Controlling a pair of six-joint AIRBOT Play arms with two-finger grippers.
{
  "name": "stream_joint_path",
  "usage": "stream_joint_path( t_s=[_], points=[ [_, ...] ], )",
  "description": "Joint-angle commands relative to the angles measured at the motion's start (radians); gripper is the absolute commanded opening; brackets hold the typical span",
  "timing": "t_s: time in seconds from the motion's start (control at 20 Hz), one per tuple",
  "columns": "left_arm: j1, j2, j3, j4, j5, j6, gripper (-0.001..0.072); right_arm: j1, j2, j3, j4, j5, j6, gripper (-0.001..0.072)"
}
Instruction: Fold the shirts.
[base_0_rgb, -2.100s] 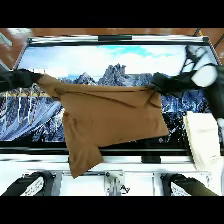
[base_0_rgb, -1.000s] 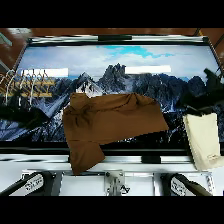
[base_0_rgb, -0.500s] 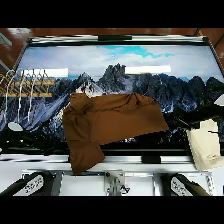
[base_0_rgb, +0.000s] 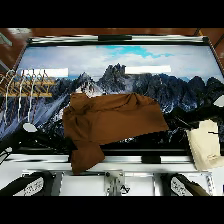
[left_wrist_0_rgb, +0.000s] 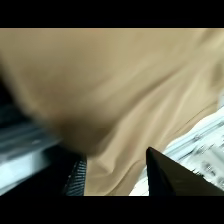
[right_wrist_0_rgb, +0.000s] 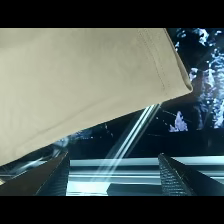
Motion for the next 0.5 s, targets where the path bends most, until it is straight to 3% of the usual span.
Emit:
stream_joint_path(
  t_s=[0.0, 0.05, 0.3, 0.45],
  points=[
    [-0.038, -0.043, 0.002, -0.052, 0.065, -0.005, 0.0176, 0.0, 0.0, -0.001, -0.014, -0.009, 0.007, 0.0661],
    [-0.026, -0.045, 0.008, -0.053, 0.053, -0.003, 0.003, -0.003, -0.003, -0.001, -0.031, -0.009, 0.009, 0.0661],
    [0.054, -0.038, 0.119, -0.051, -0.116, 0.056, 0.003, -0.129, -0.128, -0.001, 0.01, 0.021, -0.016, 0.0661],
    [0.066, -0.038, 0.177, -0.051, -0.149, 0.058, 0.003, -0.143, -0.218, -0.001, -0.006, -0.019, -0.016, 0.066]
  ],
)
